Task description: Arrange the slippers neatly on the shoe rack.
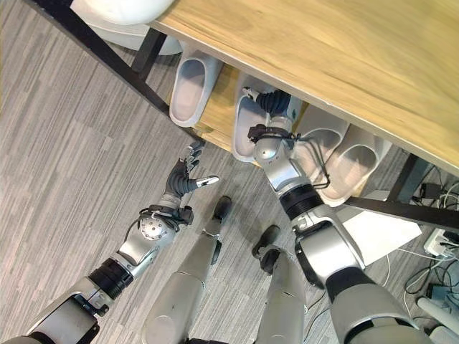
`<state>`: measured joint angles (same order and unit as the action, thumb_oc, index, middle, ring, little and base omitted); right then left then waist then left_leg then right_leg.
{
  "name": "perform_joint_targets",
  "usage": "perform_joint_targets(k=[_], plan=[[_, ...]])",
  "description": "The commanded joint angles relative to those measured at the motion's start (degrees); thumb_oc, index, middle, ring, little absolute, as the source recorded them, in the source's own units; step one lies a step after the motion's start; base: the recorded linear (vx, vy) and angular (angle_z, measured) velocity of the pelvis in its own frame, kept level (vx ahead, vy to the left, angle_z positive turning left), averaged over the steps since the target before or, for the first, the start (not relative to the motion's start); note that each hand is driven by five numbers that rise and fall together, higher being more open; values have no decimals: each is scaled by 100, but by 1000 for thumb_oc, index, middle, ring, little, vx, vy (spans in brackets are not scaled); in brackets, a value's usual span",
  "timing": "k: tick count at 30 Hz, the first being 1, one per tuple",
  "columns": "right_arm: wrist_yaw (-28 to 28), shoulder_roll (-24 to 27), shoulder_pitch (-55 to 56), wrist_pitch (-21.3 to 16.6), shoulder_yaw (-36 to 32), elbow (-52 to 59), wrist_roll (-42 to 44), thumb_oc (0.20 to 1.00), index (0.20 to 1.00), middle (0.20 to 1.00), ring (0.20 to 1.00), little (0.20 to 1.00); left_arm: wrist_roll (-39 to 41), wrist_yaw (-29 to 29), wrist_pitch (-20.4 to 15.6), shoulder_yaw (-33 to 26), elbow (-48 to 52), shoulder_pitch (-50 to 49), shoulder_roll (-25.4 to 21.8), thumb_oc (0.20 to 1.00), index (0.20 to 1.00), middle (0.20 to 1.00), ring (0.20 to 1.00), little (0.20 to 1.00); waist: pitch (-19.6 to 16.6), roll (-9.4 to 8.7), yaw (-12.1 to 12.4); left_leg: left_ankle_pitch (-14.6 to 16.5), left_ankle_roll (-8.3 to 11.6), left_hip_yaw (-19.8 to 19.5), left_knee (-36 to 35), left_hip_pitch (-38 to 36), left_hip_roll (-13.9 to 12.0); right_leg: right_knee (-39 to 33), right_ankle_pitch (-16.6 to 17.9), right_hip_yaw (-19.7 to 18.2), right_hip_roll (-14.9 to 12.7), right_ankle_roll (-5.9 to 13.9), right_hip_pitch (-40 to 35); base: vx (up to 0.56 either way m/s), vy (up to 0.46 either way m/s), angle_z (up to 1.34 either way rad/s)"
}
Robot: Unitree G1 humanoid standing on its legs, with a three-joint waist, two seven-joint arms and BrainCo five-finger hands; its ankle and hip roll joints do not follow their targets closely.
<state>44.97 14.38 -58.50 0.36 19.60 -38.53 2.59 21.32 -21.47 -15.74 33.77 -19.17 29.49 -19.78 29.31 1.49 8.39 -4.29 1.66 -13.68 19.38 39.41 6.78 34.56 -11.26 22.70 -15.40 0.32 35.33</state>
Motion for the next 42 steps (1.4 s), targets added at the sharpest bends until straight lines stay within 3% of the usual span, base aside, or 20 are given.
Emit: perform_joint_targets(k=[1, 14, 19, 23, 29, 35, 42], plan=[[-25, 55, -132, -509, -75, 87, 506, 1000, 1000, 1000, 1000, 1000, -180, -71, -127, -22, 178, 68, 84, 1000, 1000, 1000, 1000, 1000, 48, 37, 88, 1147, -318, 120, -20, -440, 154, -372, -515, -214, 39, 227, -576, -1, 5, -6], [-656, -587, 73, -1000, 3, -24, 2003, 1000, 1000, 1000, 1000, 1000, -206, -59, 14, 73, 163, 153, 64, 1000, 1000, 1000, 1000, 1000, 48, 82, 162, 1111, -331, 63, -114, -377, 179, -449, -450, -138, 14, 282, -525, 9, -2, 2], [-1273, -1017, -375, -1457, -36, -249, 4093, 1000, 1000, 1000, 1000, 1000, -53, 115, 128, 248, 120, 221, -10, 1000, 1000, 1000, 1000, 1000, 46, 78, 414, 1168, -309, 29, -211, -541, 171, -523, -492, -127, 29, 317, -689, 50, -36, 2], [-1279, -847, -846, -1586, -104, -371, 4399, 1000, 1000, 1000, 1000, 1000, 12, 147, 114, 283, 124, 216, -41, 1000, 1000, 1000, 1000, 1000, 45, 117, 516, 1143, -303, 7, -253, -550, 199, -481, -486, -94, -8, 324, -674, 8, -7, 0], [-1275, -620, -1185, -1717, -284, -558, 4703, 1000, 1000, 1000, 1000, 1000, 29, 204, 74, 341, 111, 245, -42, 1000, 1000, 1000, 1000, 1000, 45, 164, 579, 1120, -314, -2, -276, -546, 220, -469, -480, -81, -38, 348, -659, 10, -3, 4], [-1272, -560, -918, -1665, -179, -314, 4485, 1000, 1000, 1000, 1000, 1000, -24, 239, 84, 289, -54, 264, 15, 1000, 1000, 1000, 1000, 1000, 36, 121, 501, 1064, -333, 74, -337, -655, 183, -541, -394, -93, -26, 324, -727, -19, 14, 0], [-1522, -565, 879, -1034, 236, 923, 3132, 1000, 1000, 1000, 1000, 1000, -67, 252, 212, -146, -144, -234, -88, 1000, 1000, 1000, 1000, 1000, -223, -164, 124, 1074, -329, 333, -597, -1228, -48, -1173, -167, -270, 222, 322, -1311, -2, -24, -20]])
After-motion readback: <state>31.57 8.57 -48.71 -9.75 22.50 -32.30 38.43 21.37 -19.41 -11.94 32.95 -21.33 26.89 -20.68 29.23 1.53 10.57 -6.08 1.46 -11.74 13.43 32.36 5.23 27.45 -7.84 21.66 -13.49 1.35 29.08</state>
